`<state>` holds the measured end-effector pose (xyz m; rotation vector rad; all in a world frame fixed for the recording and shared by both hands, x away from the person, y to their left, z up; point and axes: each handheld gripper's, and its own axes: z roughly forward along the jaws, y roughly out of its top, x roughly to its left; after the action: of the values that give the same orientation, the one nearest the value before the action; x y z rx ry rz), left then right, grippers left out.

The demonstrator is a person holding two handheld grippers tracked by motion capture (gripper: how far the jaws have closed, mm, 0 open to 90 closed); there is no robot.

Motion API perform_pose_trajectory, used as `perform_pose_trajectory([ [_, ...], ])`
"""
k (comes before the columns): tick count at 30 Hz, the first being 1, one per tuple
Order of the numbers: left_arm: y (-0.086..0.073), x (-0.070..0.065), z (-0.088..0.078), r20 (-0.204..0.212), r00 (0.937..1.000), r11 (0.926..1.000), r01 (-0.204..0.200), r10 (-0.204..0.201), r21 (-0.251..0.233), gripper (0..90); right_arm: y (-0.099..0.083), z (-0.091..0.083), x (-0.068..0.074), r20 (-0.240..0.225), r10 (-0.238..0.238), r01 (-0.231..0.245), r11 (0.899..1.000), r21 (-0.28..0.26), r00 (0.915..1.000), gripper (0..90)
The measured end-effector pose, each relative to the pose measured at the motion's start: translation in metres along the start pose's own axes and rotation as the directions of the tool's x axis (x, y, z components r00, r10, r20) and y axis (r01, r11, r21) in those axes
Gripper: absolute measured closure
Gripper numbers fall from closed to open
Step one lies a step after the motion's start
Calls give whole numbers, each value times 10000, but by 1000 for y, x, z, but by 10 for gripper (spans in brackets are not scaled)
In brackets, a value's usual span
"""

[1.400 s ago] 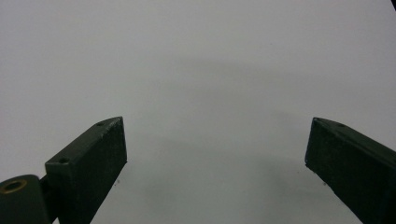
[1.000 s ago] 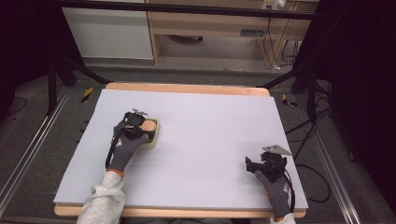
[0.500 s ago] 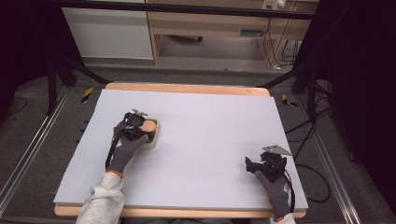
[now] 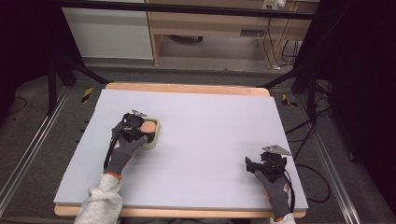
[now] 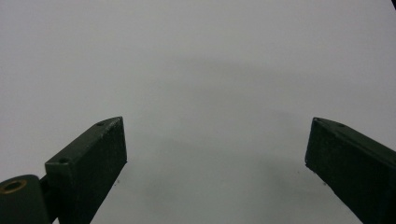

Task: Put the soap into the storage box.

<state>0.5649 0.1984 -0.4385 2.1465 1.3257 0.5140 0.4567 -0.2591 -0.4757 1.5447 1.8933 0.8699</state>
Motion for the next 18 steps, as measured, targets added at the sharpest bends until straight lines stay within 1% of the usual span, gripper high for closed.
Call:
perform_pose_trajectory([
  [6,-3,-1,-7,65,9999,9998,-87,88,-154,264,0,0,-1,11,18,-18,10000,-3,10000,58],
  [9,-5,0,-14,221,9997,9996,-90,96,-280,260,0,-1,0,15,69,-69,10000,-2,10000,58],
  [12,-8,1,-21,357,9993,9984,-93,113,-550,253,0,-1,-1,31,125,-125,9999,-17,9999,58],
  [13,-9,1,-24,361,9991,9979,-209,231,-613,250,0,-1,-1,29,143,-143,9999,-31,9999,58],
  [16,-12,1,-28,423,9986,9968,-290,322,-744,238,0,-2,-2,61,113,-112,9999,-53,9999,57],
  [18,-15,2,-33,446,9982,9955,-362,402,-873,236,0,-2,-2,82,173,-173,9998,-38,9998,57],
])
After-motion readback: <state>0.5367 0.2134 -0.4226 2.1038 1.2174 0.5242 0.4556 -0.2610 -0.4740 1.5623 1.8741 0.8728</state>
